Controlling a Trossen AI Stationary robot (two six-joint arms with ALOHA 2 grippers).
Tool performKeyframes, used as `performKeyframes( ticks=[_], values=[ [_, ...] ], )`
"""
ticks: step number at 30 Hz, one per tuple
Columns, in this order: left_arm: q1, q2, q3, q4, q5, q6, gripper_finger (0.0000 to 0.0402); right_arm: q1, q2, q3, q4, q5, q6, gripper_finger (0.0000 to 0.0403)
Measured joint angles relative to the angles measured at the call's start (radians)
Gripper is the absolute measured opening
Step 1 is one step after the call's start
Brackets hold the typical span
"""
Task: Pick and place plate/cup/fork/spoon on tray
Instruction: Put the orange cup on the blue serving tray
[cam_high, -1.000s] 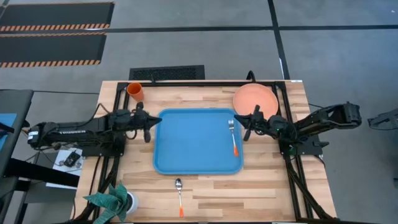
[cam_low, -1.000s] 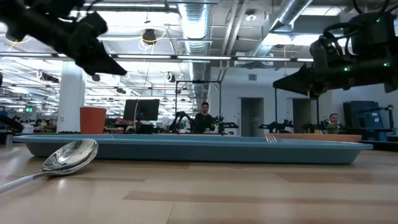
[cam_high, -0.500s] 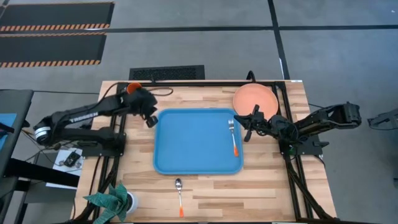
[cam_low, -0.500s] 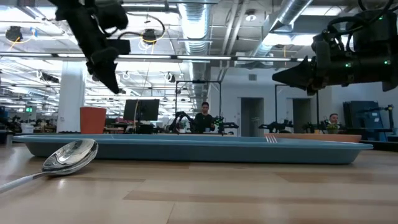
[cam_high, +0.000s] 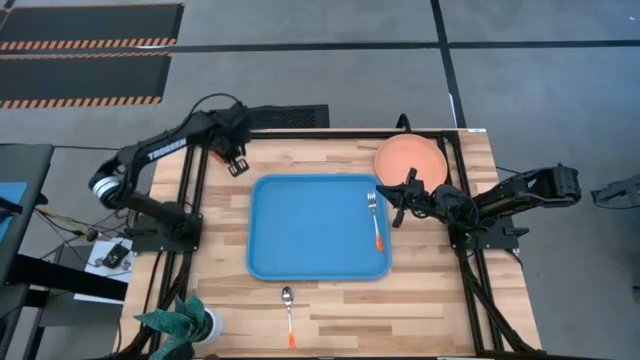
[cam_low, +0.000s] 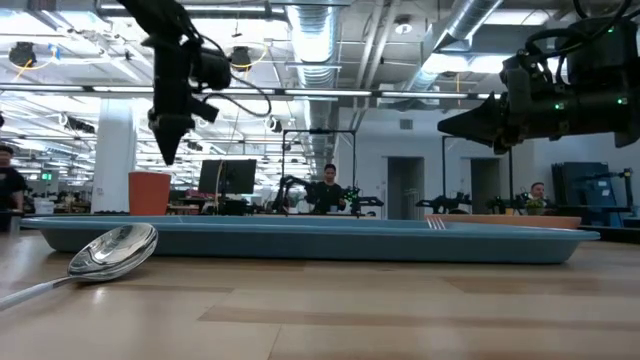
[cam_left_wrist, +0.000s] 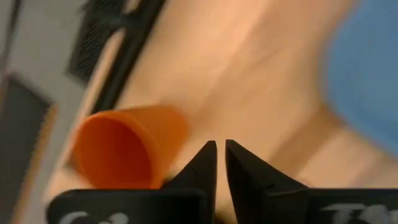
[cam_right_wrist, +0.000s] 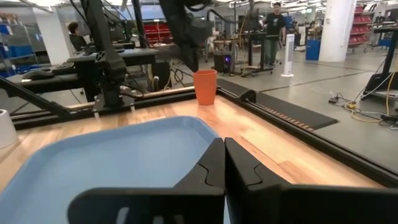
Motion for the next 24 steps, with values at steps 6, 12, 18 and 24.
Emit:
performKeyframes(
  ticks=[6, 12, 18, 24],
  values=[
    [0.039, 0.098, 0.024, 0.006, -0.155, -0.02, 0.009, 0.0, 0.0, 0.0, -0.001, 0.0, 0.0, 0.0011],
    [0.043, 0.124, 0.024, 0.035, -0.251, -0.024, 0.0147, 0.0, 0.0, 0.0, -0.018, 0.0, 0.0, 0.0011],
    [0.071, 0.126, 0.024, 0.038, -0.227, -0.027, 0.0168, 0.0, 0.0, 0.0, -0.019, 0.0, 0.0, 0.0011],
    [0.122, 0.126, 0.024, 0.021, -0.169, -0.052, 0.0168, 0.0, 0.0, 0.0, -0.019, 0.0, 0.0, 0.0011]
  ],
)
